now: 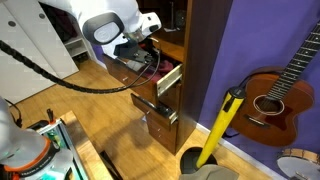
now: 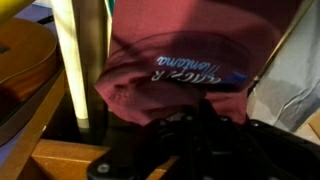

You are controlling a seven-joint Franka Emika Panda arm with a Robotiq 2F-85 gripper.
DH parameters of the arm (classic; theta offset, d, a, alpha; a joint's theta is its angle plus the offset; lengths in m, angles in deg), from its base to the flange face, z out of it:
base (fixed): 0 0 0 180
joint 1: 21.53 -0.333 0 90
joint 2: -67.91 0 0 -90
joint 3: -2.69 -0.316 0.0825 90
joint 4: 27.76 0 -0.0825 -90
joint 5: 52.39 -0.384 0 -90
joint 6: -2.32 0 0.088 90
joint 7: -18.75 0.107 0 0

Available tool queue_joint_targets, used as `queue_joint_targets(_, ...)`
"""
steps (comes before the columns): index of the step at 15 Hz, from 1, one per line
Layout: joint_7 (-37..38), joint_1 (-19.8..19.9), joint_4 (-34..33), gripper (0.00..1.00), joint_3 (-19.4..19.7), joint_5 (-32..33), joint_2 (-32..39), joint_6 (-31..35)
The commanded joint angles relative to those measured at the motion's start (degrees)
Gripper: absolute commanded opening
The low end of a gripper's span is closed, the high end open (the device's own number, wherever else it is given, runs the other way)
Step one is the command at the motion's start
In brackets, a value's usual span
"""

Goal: Open the topmost drawer and remove the maroon cap and place it on the shelf above the drawer then close the drawer.

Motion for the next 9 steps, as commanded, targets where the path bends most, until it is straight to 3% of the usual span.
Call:
queue_joint_targets(1,3.4,1.1,-0.4,0.03,-0.2,2.3,-4.2,-7.4)
queue_joint_targets(9,9.6,2.0,-3.3,0.03,-0.7,5.6,-7.4,-17.5)
